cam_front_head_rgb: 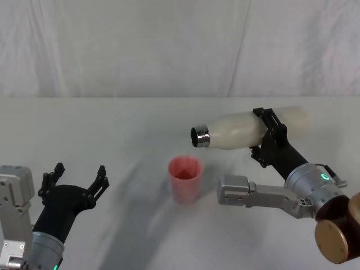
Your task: Grasp the thermos with one hand and pour water into the cup lid.
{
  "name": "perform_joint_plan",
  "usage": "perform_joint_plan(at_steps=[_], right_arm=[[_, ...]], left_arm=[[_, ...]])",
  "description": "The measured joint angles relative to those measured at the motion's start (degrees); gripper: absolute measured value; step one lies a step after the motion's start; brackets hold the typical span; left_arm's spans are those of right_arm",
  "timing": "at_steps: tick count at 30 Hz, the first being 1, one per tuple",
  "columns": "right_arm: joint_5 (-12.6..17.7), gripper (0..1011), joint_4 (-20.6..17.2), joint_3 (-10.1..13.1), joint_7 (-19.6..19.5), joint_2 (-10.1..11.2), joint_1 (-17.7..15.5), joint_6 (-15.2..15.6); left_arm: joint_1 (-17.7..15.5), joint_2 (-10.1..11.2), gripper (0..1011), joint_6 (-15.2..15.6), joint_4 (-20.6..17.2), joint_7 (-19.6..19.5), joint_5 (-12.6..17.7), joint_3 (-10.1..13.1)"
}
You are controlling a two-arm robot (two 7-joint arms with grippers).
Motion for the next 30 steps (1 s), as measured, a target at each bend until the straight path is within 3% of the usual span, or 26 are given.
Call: perform_joint_plan(at_steps=[16, 21, 22, 28, 30], right_arm=[[9.0, 950, -1.6, 3.5, 0.9, -2.2, -2.9, -3.0], [14.5, 950, -2.1, 5.8, 1.4, -3.6, -4.1, -4.8], [14.5, 950, -2.1, 5.8, 1.4, -3.6, -4.1, -4.8], [21.5, 950, -2.6, 8.9, 2.5, -5.1, -5.4, -6.6], [25.0, 950, -2.7, 10.4, 3.3, -5.9, -5.9, -7.3]], left_arm=[[0.0, 0.0, 1001, 0.0, 0.0, 0.0, 0.0, 0.0], [0.0, 0.0, 1001, 0.0, 0.0, 0.0, 0.0, 0.0], [0.0, 0.0, 1001, 0.0, 0.0, 0.0, 0.0, 0.0], [0.0, 0.0, 1001, 0.0, 0.0, 0.0, 0.0, 0.0], [0.0, 0.0, 1001, 0.0, 0.0, 0.0, 0.0, 0.0]])
